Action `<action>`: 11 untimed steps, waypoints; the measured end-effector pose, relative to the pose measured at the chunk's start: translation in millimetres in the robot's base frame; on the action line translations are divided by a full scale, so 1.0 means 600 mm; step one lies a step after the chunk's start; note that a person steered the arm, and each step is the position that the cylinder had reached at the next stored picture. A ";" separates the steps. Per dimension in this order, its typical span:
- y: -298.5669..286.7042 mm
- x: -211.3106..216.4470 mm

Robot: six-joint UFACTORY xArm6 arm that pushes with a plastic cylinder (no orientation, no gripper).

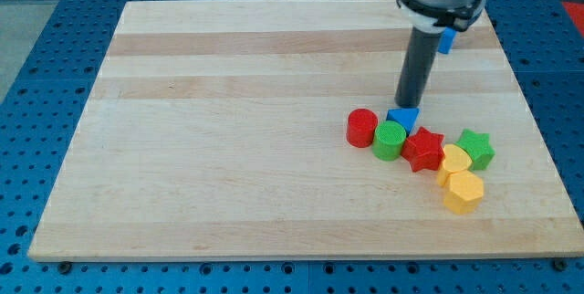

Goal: Push the blue cube towards the blue triangle

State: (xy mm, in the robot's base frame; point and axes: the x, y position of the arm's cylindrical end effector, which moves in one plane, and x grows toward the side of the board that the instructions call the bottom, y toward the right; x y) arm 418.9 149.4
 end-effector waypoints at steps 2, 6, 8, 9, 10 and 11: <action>0.129 -0.073; 0.174 -0.279; 0.099 -0.128; 0.079 -0.095; 0.079 -0.130; 0.073 -0.157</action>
